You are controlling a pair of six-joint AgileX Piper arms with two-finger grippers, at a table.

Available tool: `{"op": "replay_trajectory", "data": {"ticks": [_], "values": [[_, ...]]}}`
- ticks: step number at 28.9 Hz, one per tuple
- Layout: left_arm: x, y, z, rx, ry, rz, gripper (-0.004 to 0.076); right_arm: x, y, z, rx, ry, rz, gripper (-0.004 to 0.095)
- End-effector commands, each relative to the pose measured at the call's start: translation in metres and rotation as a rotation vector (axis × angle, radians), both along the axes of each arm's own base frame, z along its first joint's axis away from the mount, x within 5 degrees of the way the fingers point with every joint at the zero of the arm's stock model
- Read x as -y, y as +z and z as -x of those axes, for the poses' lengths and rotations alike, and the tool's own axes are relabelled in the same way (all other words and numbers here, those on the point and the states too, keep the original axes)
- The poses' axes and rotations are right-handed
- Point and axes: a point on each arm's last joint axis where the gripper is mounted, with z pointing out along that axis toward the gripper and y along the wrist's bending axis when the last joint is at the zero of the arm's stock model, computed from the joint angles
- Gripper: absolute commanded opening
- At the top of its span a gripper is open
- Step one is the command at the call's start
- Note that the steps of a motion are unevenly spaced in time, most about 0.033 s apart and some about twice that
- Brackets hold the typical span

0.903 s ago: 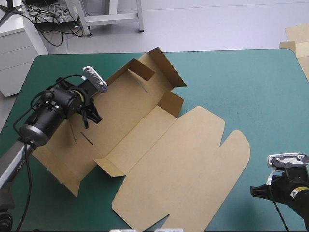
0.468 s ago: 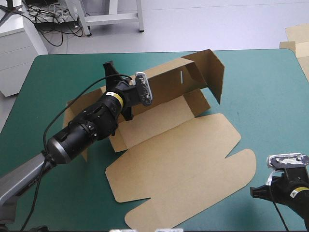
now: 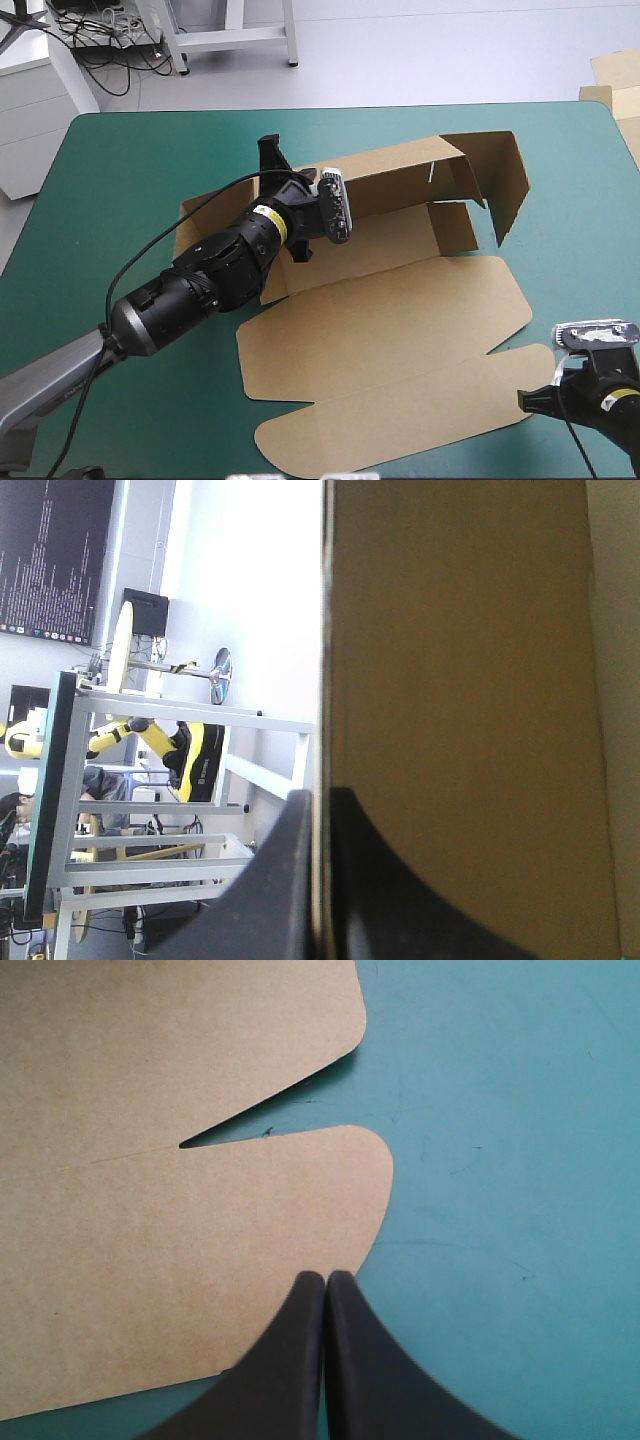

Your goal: Fold the box

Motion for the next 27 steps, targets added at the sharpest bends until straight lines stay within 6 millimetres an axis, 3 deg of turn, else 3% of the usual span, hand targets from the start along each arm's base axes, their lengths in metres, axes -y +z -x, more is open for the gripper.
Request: {"op": "replay_trajectory", "data": {"ticks": [1, 8, 13, 22, 27], "values": [[0.003, 0.017, 0.003, 0.065, -0.04, 0.047, -0.001, 0.001, 0.009, -0.005, 0.058, -0.005, 0.002, -0.002], [0.026, -0.018, -0.014, 0.022, -0.058, -0.047, -0.001, 0.001, 0.009, -0.005, 0.058, -0.005, 0.002, -0.002], [0.033, -0.03, -0.02, 0.034, -0.062, -0.086, -0.001, 0.001, 0.01, -0.005, 0.06, 0.002, 0.008, -0.002], [0.044, -0.042, -0.034, 0.204, 0.063, -0.143, -0.001, 0.001, 0.012, -0.008, 0.106, 0.001, 0.013, -0.002], [0.057, -0.05, -0.032, 0.27, 0.099, -0.146, -0.001, -0.001, 0.013, -0.009, 0.122, 0.018, -0.007, -0.002]]}}
